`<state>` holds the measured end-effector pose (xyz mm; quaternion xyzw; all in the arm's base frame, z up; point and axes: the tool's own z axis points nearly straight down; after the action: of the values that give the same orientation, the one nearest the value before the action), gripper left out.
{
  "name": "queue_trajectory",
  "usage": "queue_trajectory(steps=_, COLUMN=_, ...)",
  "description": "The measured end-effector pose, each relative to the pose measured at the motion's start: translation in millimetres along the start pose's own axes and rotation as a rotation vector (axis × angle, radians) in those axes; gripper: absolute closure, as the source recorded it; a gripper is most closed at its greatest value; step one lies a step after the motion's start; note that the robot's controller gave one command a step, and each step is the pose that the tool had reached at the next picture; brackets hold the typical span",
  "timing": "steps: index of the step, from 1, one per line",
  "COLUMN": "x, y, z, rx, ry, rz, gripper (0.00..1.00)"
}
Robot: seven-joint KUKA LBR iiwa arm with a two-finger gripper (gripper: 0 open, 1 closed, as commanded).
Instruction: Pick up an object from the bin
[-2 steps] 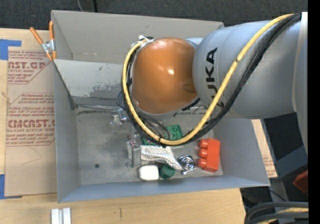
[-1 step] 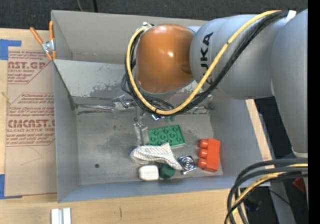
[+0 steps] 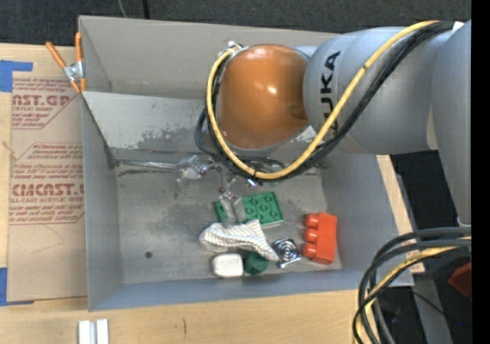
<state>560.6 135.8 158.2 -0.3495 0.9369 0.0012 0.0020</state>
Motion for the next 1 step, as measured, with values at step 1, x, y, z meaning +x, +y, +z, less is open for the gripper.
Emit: queue_trajectory(steps=1, x=35.6, y=-4.7, z=47.3, rx=0.002, ry=-0.005, rz=-0.141, gripper=0.0)
